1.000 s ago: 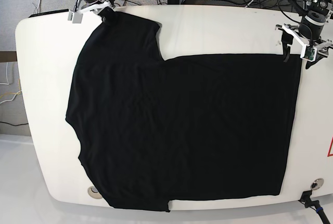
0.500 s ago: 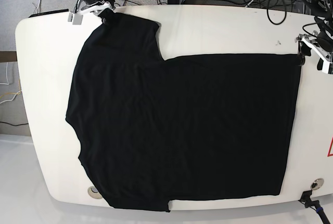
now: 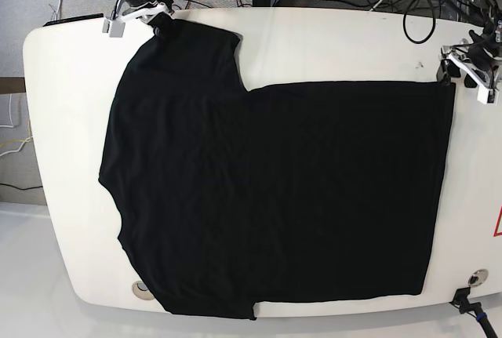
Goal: Fold the T-shirt properly
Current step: 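Close both grippers on the black shirt's edge corners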
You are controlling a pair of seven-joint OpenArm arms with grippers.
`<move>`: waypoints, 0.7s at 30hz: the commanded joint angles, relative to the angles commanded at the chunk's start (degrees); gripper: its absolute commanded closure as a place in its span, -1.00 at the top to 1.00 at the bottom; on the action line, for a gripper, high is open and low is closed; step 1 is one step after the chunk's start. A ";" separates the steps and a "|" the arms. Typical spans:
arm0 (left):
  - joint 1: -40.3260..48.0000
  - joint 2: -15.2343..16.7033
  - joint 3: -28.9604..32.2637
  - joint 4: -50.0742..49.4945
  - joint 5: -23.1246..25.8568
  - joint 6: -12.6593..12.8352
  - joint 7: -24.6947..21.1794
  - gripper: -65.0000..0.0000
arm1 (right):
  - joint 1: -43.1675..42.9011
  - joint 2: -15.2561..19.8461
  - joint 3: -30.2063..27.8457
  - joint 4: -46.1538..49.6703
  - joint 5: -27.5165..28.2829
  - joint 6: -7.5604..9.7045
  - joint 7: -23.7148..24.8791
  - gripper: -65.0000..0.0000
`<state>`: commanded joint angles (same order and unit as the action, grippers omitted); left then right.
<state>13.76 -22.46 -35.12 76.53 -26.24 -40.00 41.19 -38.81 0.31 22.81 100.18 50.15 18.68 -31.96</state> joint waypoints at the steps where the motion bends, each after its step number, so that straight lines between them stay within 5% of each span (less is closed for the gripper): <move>1: -0.26 0.53 0.62 -0.88 0.00 0.00 0.00 0.36 | 0.00 0.00 0.00 0.00 0.00 0.00 0.00 -1.00; 9: -3.96 1.58 4.84 -3.69 0.09 0.00 0.35 0.33 | -0.26 0.00 0.00 0.00 0.09 0.09 0.00 -1.00; 12: -3.96 1.67 4.92 -3.69 0.09 0.00 0.35 -0.01 | -0.26 0.00 0.00 0.00 0.18 0.09 0.00 -1.00; 16: -3.96 1.67 4.92 -3.69 0.09 0.00 0.26 -0.70 | -0.18 0.00 0.00 0.00 0.26 0.09 0.00 -1.00; 19: -3.96 1.67 4.57 -3.60 0.09 0.00 0.09 -1.00 | 0.00 0.00 0.00 0.00 0.26 0.09 0.00 -1.00; 21: -3.96 1.67 4.57 -3.43 0.09 0.00 0.09 -1.00 | 0.00 0.00 0.00 0.79 0.26 0.09 0.00 -1.00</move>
<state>9.80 -20.79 -30.55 73.10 -26.15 -40.00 41.27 -38.81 0.31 22.81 100.97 50.42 18.77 -31.96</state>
